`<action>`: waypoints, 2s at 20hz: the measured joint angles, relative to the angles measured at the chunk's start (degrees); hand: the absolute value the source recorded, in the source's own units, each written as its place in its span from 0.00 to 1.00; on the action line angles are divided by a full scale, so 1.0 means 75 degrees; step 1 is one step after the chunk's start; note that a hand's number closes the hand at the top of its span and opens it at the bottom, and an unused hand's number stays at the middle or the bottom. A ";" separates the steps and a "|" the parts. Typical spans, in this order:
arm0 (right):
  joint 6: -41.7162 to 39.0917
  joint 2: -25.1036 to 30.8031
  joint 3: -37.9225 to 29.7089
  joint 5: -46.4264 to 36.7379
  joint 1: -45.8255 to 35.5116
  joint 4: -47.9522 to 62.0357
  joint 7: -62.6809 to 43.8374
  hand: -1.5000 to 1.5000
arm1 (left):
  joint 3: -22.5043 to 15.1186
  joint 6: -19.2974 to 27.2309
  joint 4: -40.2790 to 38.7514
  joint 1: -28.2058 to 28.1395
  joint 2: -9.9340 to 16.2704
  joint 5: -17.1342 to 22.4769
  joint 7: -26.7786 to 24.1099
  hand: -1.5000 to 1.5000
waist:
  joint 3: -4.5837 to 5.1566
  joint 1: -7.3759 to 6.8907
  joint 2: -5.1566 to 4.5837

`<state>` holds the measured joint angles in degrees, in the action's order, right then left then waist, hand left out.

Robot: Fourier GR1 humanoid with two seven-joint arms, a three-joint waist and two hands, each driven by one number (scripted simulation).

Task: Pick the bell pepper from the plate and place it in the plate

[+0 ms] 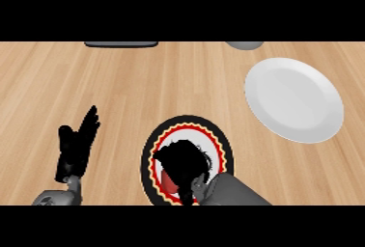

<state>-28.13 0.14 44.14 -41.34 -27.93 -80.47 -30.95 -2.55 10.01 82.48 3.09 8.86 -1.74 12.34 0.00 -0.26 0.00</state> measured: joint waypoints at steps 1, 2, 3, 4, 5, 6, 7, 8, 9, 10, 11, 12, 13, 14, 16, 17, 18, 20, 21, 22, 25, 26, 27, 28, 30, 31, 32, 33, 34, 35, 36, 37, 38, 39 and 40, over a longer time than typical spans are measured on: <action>0.0183 0.0089 0.0137 -0.0161 0.0145 0.0063 0.0253 1.00 | 0.0014 -0.0027 -0.0003 0.0008 0.0016 -0.0009 0.0012 0.50 | 0.0000 0.0002 0.0001; 0.0304 0.0072 0.0115 -0.0212 0.0003 0.0280 0.0442 1.00 | 0.0034 -0.0049 0.0016 0.0025 0.0030 -0.0020 0.0023 0.50 | 0.0000 -0.0006 -0.0002; 0.0330 0.0054 0.0142 -0.0323 0.0027 0.0221 0.0517 1.00 | -0.0041 0.0040 0.0000 0.0016 -0.0082 -0.0106 0.0032 0.50 | -0.0001 0.0000 -0.0001; 0.0507 0.0035 0.0211 -0.0465 0.0057 0.0337 0.0673 1.00 | -0.0044 0.0016 0.0032 -0.0094 -0.0100 -0.0101 -0.0028 0.50 | -0.0002 -0.0004 0.0005; 0.0634 0.0023 0.0267 -0.0499 -0.0019 0.0430 0.0749 1.00 | 0.0024 -0.0075 0.0040 -0.0105 -0.0041 -0.0053 -0.0046 0.50 | -0.0002 -0.0011 0.0006; 0.0683 0.0013 0.0250 -0.0513 -0.0090 0.0476 0.0818 1.00 | 0.0028 -0.0100 0.0127 -0.0196 -0.0049 -0.0052 -0.0047 0.50 | -0.0002 -0.0015 0.0006; 0.0740 0.0023 0.0186 -0.0652 -0.0076 0.0520 0.0966 1.00 | 0.0025 -0.0099 0.0199 -0.0201 -0.0052 -0.0087 0.0032 0.50 | -0.0003 -0.0012 0.0008; 0.0731 0.0016 0.0092 -0.0767 -0.0110 0.0545 0.1083 1.00 | 0.0071 -0.0101 0.0090 -0.0103 -0.0066 -0.0099 -0.0003 0.50 | -0.0003 -0.0004 0.0006; 0.0780 0.0009 0.0010 -0.0856 -0.0186 0.0611 0.1163 1.00 | 0.0048 -0.0100 0.0065 -0.0153 -0.0118 -0.0121 -0.0065 0.50 | -0.0003 -0.0004 0.0004; 0.0877 0.0004 0.0059 -0.0910 -0.0207 0.0576 0.1095 1.00 | 0.0034 -0.0054 0.0040 -0.0057 -0.0167 -0.0168 -0.0008 0.50 | -0.0002 -0.0002 0.0003; 0.1010 0.0043 -0.0005 -0.1038 -0.0223 0.0550 0.1137 1.00 | 0.0071 -0.0073 0.0128 -0.0055 -0.0135 -0.0145 0.0069 0.50 | -0.0002 -0.0001 0.0004; 0.1120 0.0097 -0.0065 -0.1177 -0.0226 0.0480 0.1143 1.00 | 0.0084 -0.0076 0.0134 -0.0041 -0.0128 -0.0155 0.0077 0.50 | -0.0002 0.0006 0.0005; 0.1284 0.0149 -0.0122 -0.1313 -0.0214 0.0372 0.1134 1.00 | 0.0106 -0.0084 0.0114 -0.0029 -0.0120 -0.0152 0.0078 0.50 | -0.0002 0.0016 0.0006; 0.1427 0.0175 -0.0265 -0.1410 -0.0224 0.0284 0.1030 1.00 | 0.0078 -0.0072 0.0099 -0.0090 -0.0156 -0.0176 0.0020 0.50 | -0.0002 0.0025 0.0008; 0.1781 0.0342 -0.0823 -0.1478 -0.0328 0.0387 0.0939 1.00 | 0.0017 -0.0053 0.0204 -0.0124 -0.0206 -0.0203 0.0036 0.50 | -0.0003 0.0019 0.0003; 0.2055 0.0388 -0.1124 -0.1520 -0.0347 0.0497 0.0845 1.00 | 0.0011 -0.0036 0.0248 -0.0168 -0.0213 -0.0215 0.0030 0.50 | -0.0005 0.0012 -0.0003; 0.2313 0.0503 -0.1506 -0.1512 -0.0389 0.0625 0.0787 1.00 | -0.0007 -0.0023 0.0255 -0.0219 -0.0233 -0.0230 -0.0010 0.50 | -0.0006 0.0011 -0.0015; 0.2767 0.0684 -0.2267 -0.1473 -0.0553 0.0909 0.0614 1.00 | -0.0008 -0.0021 0.0278 -0.0231 -0.0215 -0.0253 -0.0033 0.50 | -0.0009 0.0002 -0.0035; 0.3001 0.0687 -0.2526 -0.1520 -0.0673 0.1072 0.0518 1.00 | -0.0009 -0.0014 0.0230 -0.0218 -0.0236 -0.0260 -0.0066 0.50 | -0.0007 -0.0007 -0.0039; 0.3220 0.0743 -0.2773 -0.1548 -0.0774 0.1209 0.0506 1.00 | 0.0009 -0.0067 0.0242 -0.0276 -0.0203 -0.0232 -0.0123 0.50 | -0.0006 -0.0022 -0.0037; 0.3799 0.0878 -0.3266 -0.1670 -0.0906 0.1264 0.0525 1.00 | 0.0050 -0.0094 0.0264 -0.0272 -0.0188 -0.0212 -0.0078 0.50 | -0.0005 -0.0009 -0.0022; 0.3948 0.0893 -0.3392 -0.1704 -0.0945 0.1159 0.0476 1.00 | 0.0070 -0.0100 0.0222 -0.0192 -0.0183 -0.0207 -0.0020 0.50 | -0.0004 0.0008 -0.0016; 0.4105 0.0893 -0.3481 -0.1780 -0.0985 0.0938 0.0342 1.00 | 0.0080 -0.0085 0.0157 -0.0231 -0.0206 -0.0210 -0.0083 0.50 | -0.0003 0.0035 -0.0005; 0.4281 0.0922 -0.3627 -0.1865 -0.1100 0.0849 0.0241 1.00 | 0.0057 -0.0069 0.0166 -0.0229 -0.0216 -0.0242 -0.0048 0.50 | -0.0002 0.0035 0.0000; 0.4635 0.1016 -0.3852 -0.2124 -0.1217 0.0665 0.0001 1.00 | 0.0070 -0.0110 0.0176 -0.0334 -0.0196 -0.0227 -0.0119 0.50 | -0.0001 0.0035 0.0010; 0.4755 0.1087 -0.3963 -0.2230 -0.1244 0.0551 -0.0096 1.00 | 0.0049 -0.0072 0.0167 -0.0323 -0.0228 -0.0264 -0.0108 0.50 | 0.0000 0.0042 0.0013; 0.4835 0.1225 -0.4103 -0.2261 -0.1174 0.0409 -0.0103 1.00 | 0.0073 -0.0072 0.0244 -0.0312 -0.0214 -0.0245 -0.0028 0.50 | 0.0001 0.0049 0.0016; 0.4914 0.1266 -0.4214 -0.2355 -0.1192 0.0329 -0.0217 1.00 | 0.0095 -0.0120 0.0277 -0.0341 -0.0173 -0.0230 -0.0036 0.50 | -0.0001 0.0046 0.0016; 0.4966 0.1330 -0.4361 -0.2385 -0.1160 0.0275 -0.0289 1.00 | 0.0081 -0.0149 0.0306 -0.0368 -0.0174 -0.0227 -0.0037 0.50 | 0.0001 0.0043 0.0016; 0.5049 0.1410 -0.4546 -0.2381 -0.1173 0.0359 -0.0275 1.00 | 0.0102 -0.0156 0.0263 -0.0283 -0.0176 -0.0225 -0.0016 0.50 | 0.0001 0.0039 0.0011; 0.5012 0.1480 -0.4681 -0.2401 -0.1204 0.0318 -0.0343 1.00 | 0.0111 -0.0152 0.0288 -0.0211 -0.0176 -0.0234 0.0063 0.50 | -0.0001 0.0039 0.0008; 0.4907 0.1537 -0.4827 -0.2376 -0.1256 0.0245 -0.0444 1.00 | 0.0099 -0.0132 0.0302 -0.0255 -0.0186 -0.0275 0.0042 0.50 | -0.0001 0.0037 0.0009; 0.4946 0.1571 -0.4946 -0.2381 -0.1194 0.0222 -0.0466 1.00 | 0.0130 -0.0169 0.0353 -0.0305 -0.0172 -0.0239 0.0054 0.50 | 0.0001 0.0031 0.0010; 0.4993 0.1621 -0.5071 -0.2391 -0.1160 0.0272 -0.0458 1.00 | 0.0090 -0.0143 0.0393 -0.0291 -0.0226 -0.0265 0.0099 0.50 | 0.0001 0.0027 0.0008; 0.5013 0.1682 -0.5239 -0.2334 -0.1211 0.0380 -0.0407 1.00 | 0.0144 -0.0175 0.0226 -0.0187 -0.0229 -0.0241 0.0024 0.50 | 0.0000 0.0026 0.0003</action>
<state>9.47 12.76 4.85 -58.84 -37.01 -77.62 -34.01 -1.47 8.69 84.18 1.68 7.14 -3.55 12.52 0.00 -0.06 0.03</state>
